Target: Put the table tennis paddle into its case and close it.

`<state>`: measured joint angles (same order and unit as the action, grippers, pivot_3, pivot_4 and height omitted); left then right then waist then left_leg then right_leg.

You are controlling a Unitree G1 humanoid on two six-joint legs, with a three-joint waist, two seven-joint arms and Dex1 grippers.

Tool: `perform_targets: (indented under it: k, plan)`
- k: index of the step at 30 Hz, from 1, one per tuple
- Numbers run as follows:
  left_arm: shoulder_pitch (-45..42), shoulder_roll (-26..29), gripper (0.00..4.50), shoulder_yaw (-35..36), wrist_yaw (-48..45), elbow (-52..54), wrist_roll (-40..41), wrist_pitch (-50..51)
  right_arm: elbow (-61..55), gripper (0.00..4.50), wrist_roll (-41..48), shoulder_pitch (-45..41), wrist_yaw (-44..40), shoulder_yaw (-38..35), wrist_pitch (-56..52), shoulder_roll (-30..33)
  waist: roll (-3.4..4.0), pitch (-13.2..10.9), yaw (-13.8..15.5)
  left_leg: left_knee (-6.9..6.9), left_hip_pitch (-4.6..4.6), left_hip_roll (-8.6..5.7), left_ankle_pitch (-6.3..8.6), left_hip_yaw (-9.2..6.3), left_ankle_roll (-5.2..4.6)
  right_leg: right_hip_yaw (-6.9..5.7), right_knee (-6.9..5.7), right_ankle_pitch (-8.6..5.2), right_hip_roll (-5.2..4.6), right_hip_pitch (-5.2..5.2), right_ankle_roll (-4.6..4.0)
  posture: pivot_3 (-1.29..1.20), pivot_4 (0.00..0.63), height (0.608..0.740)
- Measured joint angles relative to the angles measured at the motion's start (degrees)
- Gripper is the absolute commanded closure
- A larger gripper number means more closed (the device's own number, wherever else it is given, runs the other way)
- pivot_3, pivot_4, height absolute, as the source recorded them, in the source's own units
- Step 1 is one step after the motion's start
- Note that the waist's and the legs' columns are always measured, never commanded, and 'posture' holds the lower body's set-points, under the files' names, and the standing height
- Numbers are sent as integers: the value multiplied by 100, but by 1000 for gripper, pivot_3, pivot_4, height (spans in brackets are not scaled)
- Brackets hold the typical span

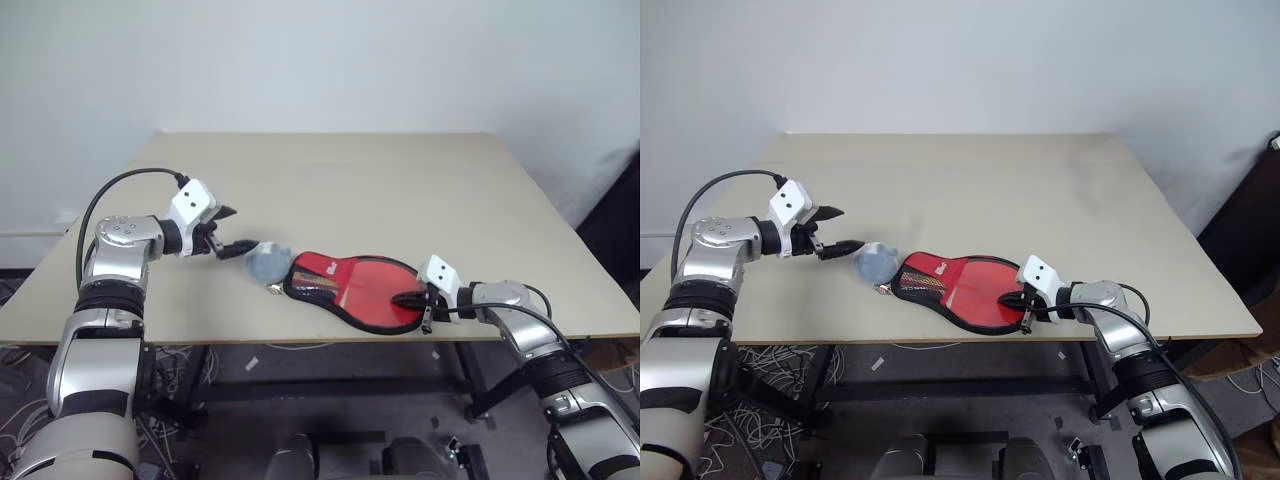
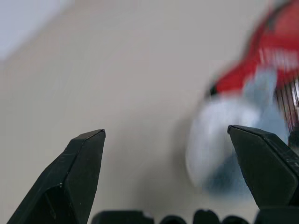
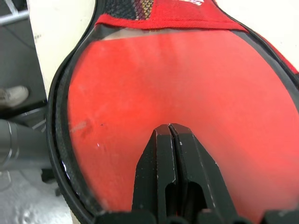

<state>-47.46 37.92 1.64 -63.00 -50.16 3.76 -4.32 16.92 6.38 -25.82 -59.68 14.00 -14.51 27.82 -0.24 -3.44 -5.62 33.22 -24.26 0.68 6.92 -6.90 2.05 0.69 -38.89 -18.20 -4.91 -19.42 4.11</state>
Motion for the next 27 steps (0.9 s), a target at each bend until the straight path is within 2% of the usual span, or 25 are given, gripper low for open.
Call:
perform_targets:
  k: [7, 13, 19, 23, 27]
  plan:
    - [1043, -427, 18, 96, 360, 1460, 401, 759, -34, 4500, 68, 19, 13, -96, -158, -10, -2, -3, 28, 0, -14, -1, -4, 0, 3, 3, 1, 0, 2, -4, 0, 0, 0, 740]
    - [1417, -543, 0, 122, 516, 2369, 603, 1214, -29, 3257, 178, 11, 27, -169, -317, -115, 1, -4, 86, 0, -11, -2, -2, 2, 8, 1, 1, 1, -1, -6, -1, 0, 0, 740]
    - [1662, -579, 0, 133, 641, 2812, 670, 1529, -32, 1623, 319, -54, 81, -361, -365, -145, 4, -6, 132, 0, -14, -2, -3, 2, 7, 1, 3, 1, 0, -8, -1, 0, 0, 740]
    - [1795, -617, 0, 186, 820, 3116, 798, 1666, -156, 695, 453, -83, 239, -598, -370, -155, 7, -8, 160, 0, -14, -2, -2, 2, 8, 1, 5, 1, -1, -8, -1, 0, 0, 740]
    - [2008, -624, 0, 196, 965, 3354, 834, 1677, -397, 695, 556, -232, 592, -907, -445, -193, 23, -17, 159, 0, -14, -3, 1, 6, 13, 3, 5, 1, -2, -8, -1, 0, 0, 740]
